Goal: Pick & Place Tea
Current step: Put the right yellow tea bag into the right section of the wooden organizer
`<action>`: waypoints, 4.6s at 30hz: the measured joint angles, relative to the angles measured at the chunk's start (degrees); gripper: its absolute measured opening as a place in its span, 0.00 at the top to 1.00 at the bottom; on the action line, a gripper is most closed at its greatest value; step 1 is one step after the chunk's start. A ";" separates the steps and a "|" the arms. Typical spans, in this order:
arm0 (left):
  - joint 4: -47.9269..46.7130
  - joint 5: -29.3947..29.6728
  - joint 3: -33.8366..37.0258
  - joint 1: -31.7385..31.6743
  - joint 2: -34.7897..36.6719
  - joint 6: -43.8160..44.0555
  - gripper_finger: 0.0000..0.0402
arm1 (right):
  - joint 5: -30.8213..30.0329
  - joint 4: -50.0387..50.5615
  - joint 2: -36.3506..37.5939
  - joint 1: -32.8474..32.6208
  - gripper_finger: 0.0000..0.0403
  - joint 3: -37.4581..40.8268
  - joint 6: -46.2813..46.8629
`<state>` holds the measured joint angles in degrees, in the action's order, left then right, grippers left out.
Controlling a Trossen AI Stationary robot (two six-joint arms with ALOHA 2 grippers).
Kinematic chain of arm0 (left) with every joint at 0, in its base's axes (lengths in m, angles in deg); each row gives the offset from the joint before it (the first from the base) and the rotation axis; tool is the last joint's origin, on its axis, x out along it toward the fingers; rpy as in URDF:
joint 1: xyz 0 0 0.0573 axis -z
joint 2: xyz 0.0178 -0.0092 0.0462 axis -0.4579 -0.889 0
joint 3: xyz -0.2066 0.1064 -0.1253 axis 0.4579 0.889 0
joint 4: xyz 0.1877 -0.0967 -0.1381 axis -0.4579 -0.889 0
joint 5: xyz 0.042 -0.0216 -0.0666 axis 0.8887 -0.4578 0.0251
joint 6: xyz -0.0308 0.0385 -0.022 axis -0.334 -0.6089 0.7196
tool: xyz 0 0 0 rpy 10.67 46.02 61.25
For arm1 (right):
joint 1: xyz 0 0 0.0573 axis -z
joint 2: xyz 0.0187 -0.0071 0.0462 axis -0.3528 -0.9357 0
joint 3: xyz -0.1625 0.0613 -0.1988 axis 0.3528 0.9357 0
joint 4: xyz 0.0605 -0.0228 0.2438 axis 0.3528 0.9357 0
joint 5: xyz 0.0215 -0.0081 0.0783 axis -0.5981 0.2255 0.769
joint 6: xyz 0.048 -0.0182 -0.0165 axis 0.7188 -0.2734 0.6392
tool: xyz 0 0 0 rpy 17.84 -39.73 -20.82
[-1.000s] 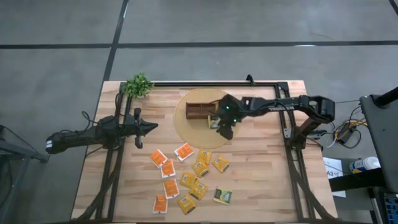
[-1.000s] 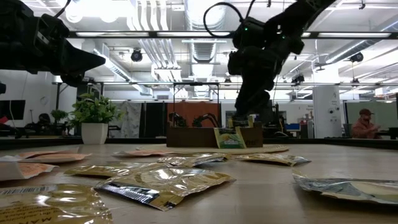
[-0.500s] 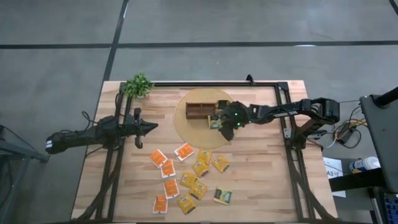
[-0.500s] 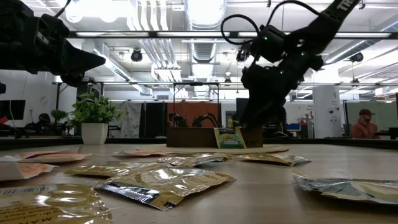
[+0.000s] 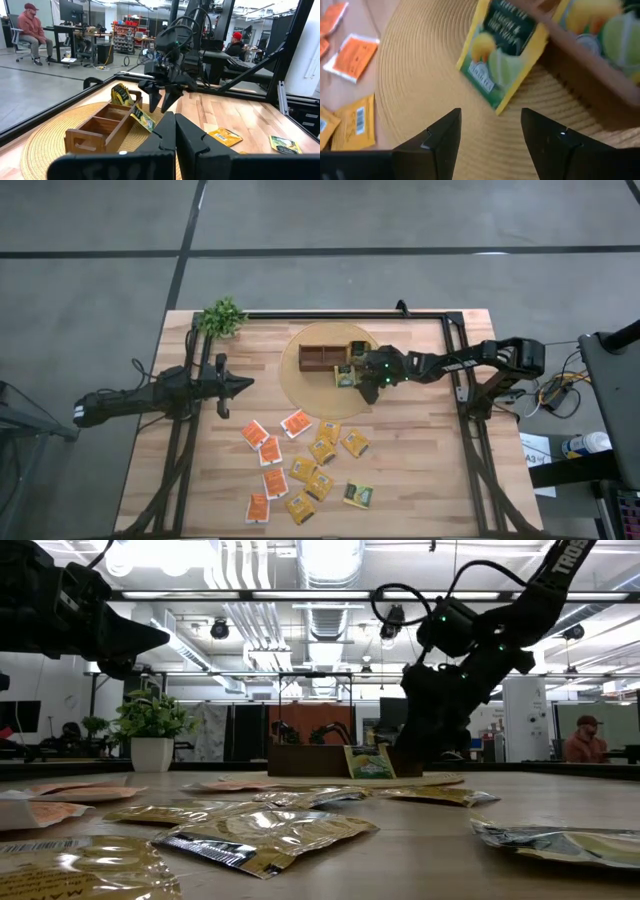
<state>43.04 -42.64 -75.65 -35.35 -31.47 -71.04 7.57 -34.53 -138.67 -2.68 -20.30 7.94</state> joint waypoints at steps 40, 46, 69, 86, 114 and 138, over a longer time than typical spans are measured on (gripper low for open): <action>0.00 0.00 0.00 0.00 -0.02 -0.02 1.00 | 10.34 -8.86 -1.18 3.24 0.50 1.97 -3.01; 0.00 0.00 0.00 -0.01 -0.02 -0.02 1.00 | 4.03 0.68 8.37 3.21 0.50 1.82 -1.92; 14.87 0.49 0.00 0.00 -0.07 7.55 1.00 | -5.27 11.88 34.73 -0.50 0.50 1.43 7.42; 30.97 3.56 -6.20 -0.04 -3.73 25.98 0.95 | -4.48 11.80 34.62 -0.50 0.50 1.43 7.16; 19.29 2.19 -33.96 -0.45 -65.24 18.38 0.29 | -2.40 12.05 36.10 -0.48 0.50 1.43 1.27; 27.41 2.49 -44.28 -0.96 -95.88 23.46 0.29 | -2.49 12.70 41.33 -0.49 0.50 1.43 -3.14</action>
<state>70.45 -40.15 -119.93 -36.31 -127.35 -47.58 5.08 -21.83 -97.34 -3.17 -18.86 4.80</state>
